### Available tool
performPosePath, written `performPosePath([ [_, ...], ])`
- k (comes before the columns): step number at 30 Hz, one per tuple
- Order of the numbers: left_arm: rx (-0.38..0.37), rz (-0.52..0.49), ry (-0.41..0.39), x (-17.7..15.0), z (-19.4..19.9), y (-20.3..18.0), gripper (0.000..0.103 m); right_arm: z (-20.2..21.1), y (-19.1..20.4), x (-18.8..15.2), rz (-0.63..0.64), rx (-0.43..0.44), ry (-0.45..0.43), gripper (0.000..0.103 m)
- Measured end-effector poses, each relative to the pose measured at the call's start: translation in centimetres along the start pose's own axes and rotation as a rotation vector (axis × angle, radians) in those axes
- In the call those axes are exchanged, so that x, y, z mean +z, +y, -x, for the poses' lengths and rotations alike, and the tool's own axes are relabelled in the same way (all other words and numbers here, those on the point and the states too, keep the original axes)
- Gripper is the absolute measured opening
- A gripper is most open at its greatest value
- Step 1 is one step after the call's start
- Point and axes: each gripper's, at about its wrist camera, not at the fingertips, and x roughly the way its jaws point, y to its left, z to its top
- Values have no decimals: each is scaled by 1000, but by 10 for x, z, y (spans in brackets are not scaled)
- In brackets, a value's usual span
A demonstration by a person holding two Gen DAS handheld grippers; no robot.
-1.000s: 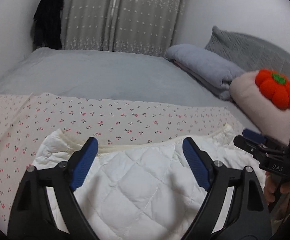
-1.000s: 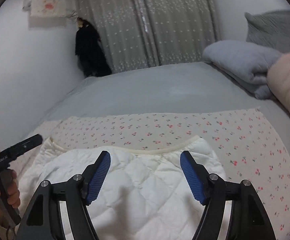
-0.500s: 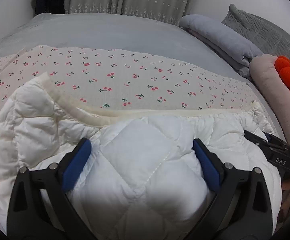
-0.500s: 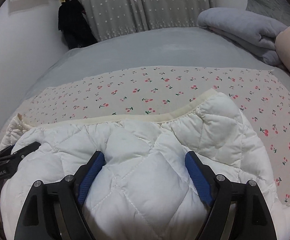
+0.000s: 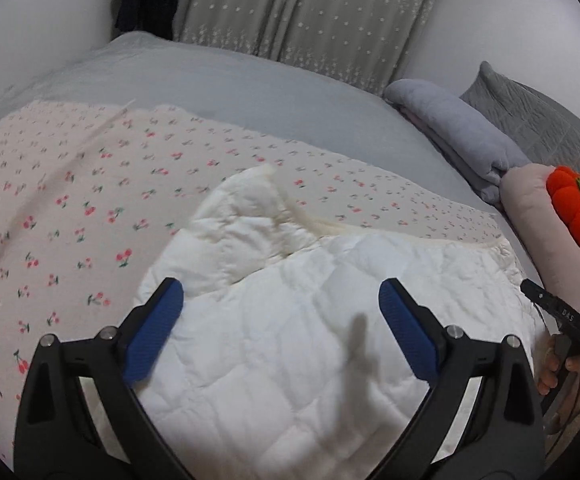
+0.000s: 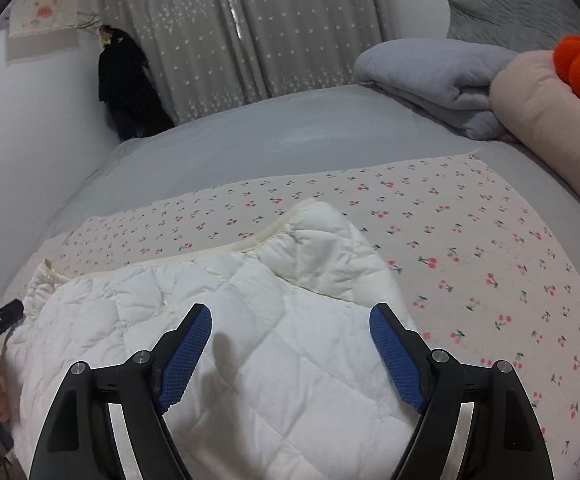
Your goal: Fold large clothes
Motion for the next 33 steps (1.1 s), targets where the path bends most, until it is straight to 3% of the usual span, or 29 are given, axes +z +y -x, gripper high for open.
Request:
performPosePath([
  [5,-37,102,44,-14,-27,29,96,-28,-31,-18,-118,-12,84,82],
  [9,26,71,71,-12,-23,16,96,-22,-29,-15,-102,-36,99,82],
  [16,47,145,62,-22,54,13,96,48,-15,-19,-62,7,44,82],
  [21,112,221,127,-41,97,17,97,85,-3,-21,-44,-14,45,82],
  [26,38,451,244,-83,121,39,97,108,15,-28,-18,7,24,83],
  [33,-25,577,274,-128,120,41,97,101,35,-53,23,36,52,83],
])
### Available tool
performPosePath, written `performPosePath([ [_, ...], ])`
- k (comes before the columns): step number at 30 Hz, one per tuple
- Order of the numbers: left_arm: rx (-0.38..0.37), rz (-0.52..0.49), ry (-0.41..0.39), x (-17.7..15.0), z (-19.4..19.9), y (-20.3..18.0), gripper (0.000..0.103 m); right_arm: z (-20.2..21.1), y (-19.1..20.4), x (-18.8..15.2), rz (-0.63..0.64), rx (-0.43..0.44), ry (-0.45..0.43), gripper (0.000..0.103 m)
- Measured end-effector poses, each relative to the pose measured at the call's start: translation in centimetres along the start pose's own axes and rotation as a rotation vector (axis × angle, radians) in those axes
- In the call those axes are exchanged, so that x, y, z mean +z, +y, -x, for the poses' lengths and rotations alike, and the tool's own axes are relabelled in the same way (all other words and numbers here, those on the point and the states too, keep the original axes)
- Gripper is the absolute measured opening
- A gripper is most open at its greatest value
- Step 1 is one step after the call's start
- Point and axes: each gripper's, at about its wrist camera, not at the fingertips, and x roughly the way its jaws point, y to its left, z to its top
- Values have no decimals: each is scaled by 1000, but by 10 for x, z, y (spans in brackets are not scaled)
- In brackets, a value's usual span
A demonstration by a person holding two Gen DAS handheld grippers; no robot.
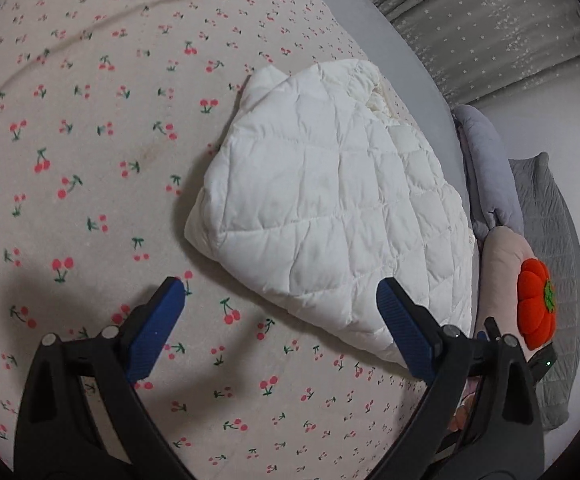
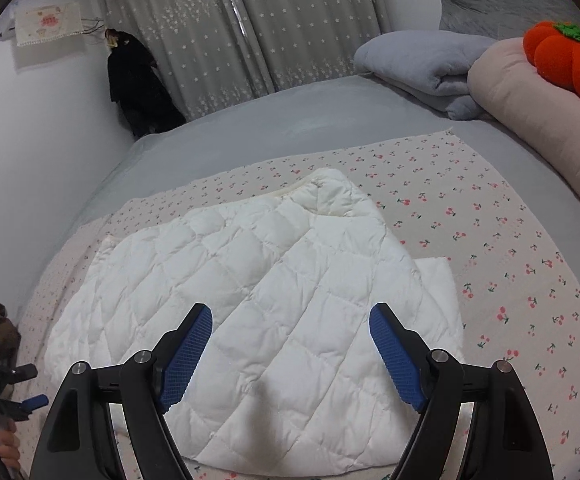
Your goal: Fold large clothes
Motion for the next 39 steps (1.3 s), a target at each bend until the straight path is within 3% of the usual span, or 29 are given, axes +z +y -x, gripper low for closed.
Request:
performPosePath([
  [5,-145,134,19,-8,-29,14,96,-6,22,-11,62,36,0,83],
  [10,-262,217,-89,-5,-44,17,96,-7,43,-15,129,75,-28,83],
  [15,-304,265,-211,-7,-52,17,91,-10,61,-16,160,116,-69,83],
  [18,-303,314,-277,-8,-58,21,68,-18,73,-18,178,143,-80,82],
  [20,-315,346,-290,-8,-63,26,41,-23,81,-18,182,154,-74,79],
  [22,-337,354,-305,-10,-64,29,30,-26,88,-15,174,159,-79,75],
  [24,-342,318,-318,-12,-55,27,23,-27,91,-11,146,167,-86,68],
  [29,-320,250,-375,-30,-10,22,20,-23,107,-8,147,196,-55,32],
  [34,-286,131,-502,-43,32,18,19,-37,136,-24,186,231,18,17],
  [39,-324,-52,-603,-41,67,-9,18,-70,148,-47,138,289,120,13],
])
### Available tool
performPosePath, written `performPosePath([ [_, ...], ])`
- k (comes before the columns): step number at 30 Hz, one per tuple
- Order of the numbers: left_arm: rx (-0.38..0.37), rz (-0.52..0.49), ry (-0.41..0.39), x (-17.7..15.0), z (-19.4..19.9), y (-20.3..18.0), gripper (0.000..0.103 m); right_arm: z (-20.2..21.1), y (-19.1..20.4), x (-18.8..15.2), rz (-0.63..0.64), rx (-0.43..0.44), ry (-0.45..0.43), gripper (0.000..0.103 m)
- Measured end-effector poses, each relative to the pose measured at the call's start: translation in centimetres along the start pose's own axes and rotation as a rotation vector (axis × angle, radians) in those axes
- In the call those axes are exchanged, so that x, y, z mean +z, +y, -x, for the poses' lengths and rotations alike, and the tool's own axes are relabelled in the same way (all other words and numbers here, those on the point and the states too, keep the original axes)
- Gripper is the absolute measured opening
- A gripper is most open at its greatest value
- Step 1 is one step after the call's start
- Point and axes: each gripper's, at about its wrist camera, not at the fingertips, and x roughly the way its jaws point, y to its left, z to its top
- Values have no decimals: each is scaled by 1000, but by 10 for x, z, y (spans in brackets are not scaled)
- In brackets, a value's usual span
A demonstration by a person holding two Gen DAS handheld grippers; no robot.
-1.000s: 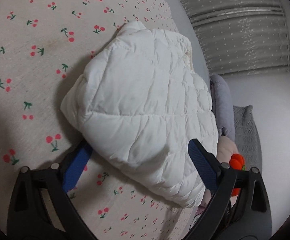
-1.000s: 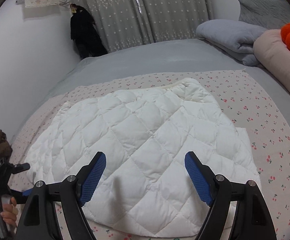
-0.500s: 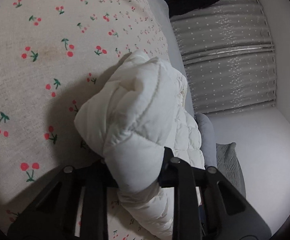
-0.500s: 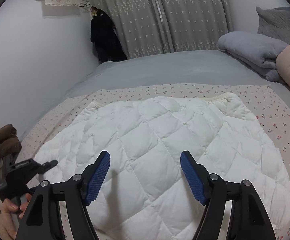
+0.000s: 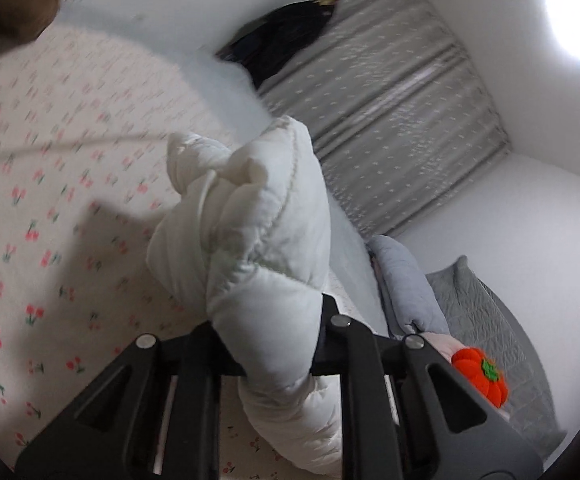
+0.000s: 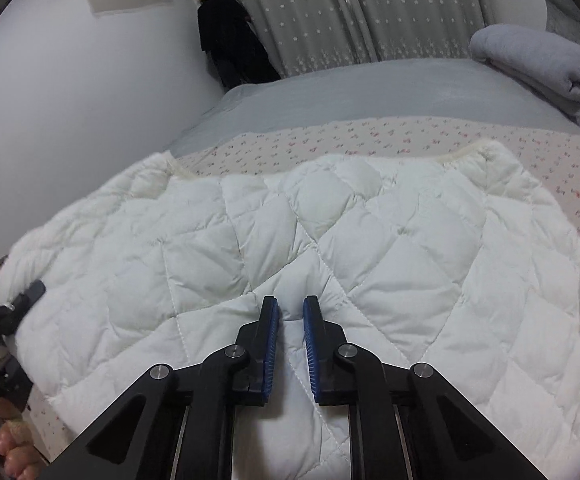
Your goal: Fold large clothes
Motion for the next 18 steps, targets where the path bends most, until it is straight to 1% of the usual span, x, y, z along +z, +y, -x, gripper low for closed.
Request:
performPosePath([
  [2,-40,-83,-7,6,-2,-19,18,-12,-3,-7,-46,50,24,12],
  [5,-92,-235,14,8,-9,-53,18,-24,-10,-14,-108,105,43,11],
  [9,-137,-459,103,-6,-39,-107,18,-34,-21,-24,-138,130,36,8],
  [12,-177,-611,189,-33,-61,-143,19,-35,-29,-26,-180,157,37,7],
  [14,-212,-667,244,-46,-73,-153,19,-33,-38,-25,-225,202,34,7],
  [15,-233,-681,268,-50,-81,-156,20,-30,-46,-24,-269,238,37,7],
  [17,-256,-698,304,-51,-83,-158,20,-19,-62,-23,-345,288,65,8],
  [18,-258,-712,316,-52,-85,-161,20,-12,-67,-22,-355,294,80,8],
])
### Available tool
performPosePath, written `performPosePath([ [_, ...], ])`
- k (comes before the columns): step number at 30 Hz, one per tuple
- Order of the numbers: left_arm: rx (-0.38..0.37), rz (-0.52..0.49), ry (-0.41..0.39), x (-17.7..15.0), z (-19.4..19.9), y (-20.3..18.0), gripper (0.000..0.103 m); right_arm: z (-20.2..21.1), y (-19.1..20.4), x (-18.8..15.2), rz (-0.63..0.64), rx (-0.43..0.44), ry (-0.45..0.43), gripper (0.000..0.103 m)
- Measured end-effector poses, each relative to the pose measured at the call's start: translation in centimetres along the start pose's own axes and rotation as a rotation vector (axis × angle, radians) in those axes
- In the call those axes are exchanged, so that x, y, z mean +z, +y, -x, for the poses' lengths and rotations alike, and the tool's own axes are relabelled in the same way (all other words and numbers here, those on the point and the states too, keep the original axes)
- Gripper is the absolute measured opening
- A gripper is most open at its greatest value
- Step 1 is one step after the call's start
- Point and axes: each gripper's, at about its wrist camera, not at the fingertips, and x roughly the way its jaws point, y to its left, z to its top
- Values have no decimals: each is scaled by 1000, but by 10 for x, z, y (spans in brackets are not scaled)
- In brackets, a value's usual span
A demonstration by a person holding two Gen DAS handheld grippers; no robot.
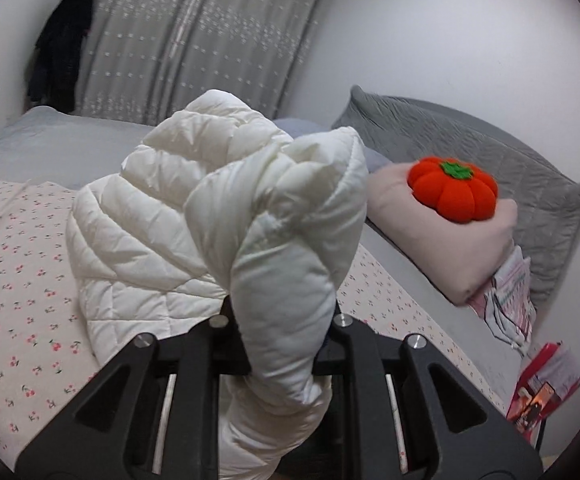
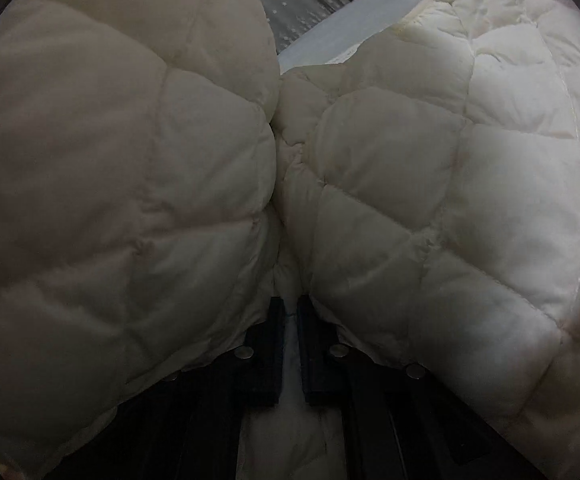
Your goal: Fold large clothes
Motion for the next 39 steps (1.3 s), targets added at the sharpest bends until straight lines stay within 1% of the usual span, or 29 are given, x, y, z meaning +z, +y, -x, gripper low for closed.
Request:
performPosePath([
  [2,2,-46,23,-1,-1,0,20,22,-3,3,-9,-19,9,10],
  [3,3,-69,39,3,-3,-4,20,38,-5,5,-16,-41,-6,11],
  [4,1,-94,58,7,-13,-13,20,56,-9,7,-29,-52,-36,12],
  [6,-4,-157,100,4,-17,-21,20,90,-20,12,-79,-34,-104,16],
  [7,-5,-203,129,-2,-26,-35,21,106,-28,14,-110,-28,-141,20],
  [8,-9,-245,155,-13,-28,-45,21,126,-38,16,-143,-29,-186,25],
  [9,-14,-290,187,-20,-33,-51,21,140,-45,18,-165,-33,-219,27],
  [10,-20,-340,223,-28,-38,-58,21,154,-52,20,-186,-35,-250,31],
  [11,-27,-384,257,-35,-42,-65,22,168,-59,20,-208,-37,-281,38],
  [13,-36,-479,324,-52,-52,-78,23,195,-72,20,-248,-60,-347,46],
  [15,-44,-546,364,-63,-58,-88,25,216,-76,16,-252,-61,-401,46],
  [17,-60,-576,395,-69,-62,-94,28,230,-70,16,-198,-23,-425,46],
  [19,-69,-586,412,-71,-63,-97,29,235,-53,20,-112,-19,-428,46],
  [20,-70,-587,416,-72,-64,-96,31,234,-40,25,-38,-28,-421,46],
  [21,-71,-585,419,-71,-63,-96,32,226,-29,36,16,-39,-404,46],
  [22,-76,-583,423,-71,-62,-97,35,214,-19,38,54,-50,-377,44],
  [23,-79,-585,425,-71,-60,-97,41,204,-18,45,79,-67,-345,41],
  [24,-86,-591,420,-69,-54,-98,44,192,-20,49,91,-102,-309,39],
  [26,-117,-597,419,-66,-42,-98,56,167,-33,50,83,-172,-238,26],
  [27,-140,-593,423,-62,-33,-95,58,155,-46,50,70,-200,-197,22],
  [28,-158,-589,427,-59,-26,-94,60,157,-56,40,63,-208,-181,19],
  [30,-194,-573,426,-50,-10,-86,62,152,-74,38,37,-190,-176,18],
  [32,-200,-546,400,-35,3,-76,63,154,-84,38,10,-164,-174,18],
  [34,-187,-492,362,-18,10,-63,64,156,-85,34,10,-155,-175,18],
  [35,-163,-461,340,-9,9,-57,64,155,-85,35,14,-155,-177,18],
  [37,-98,-404,311,7,-8,-42,64,156,-85,28,12,-150,-187,18],
  [39,-26,-356,309,12,-30,-31,64,159,-83,29,6,-138,-197,18],
])
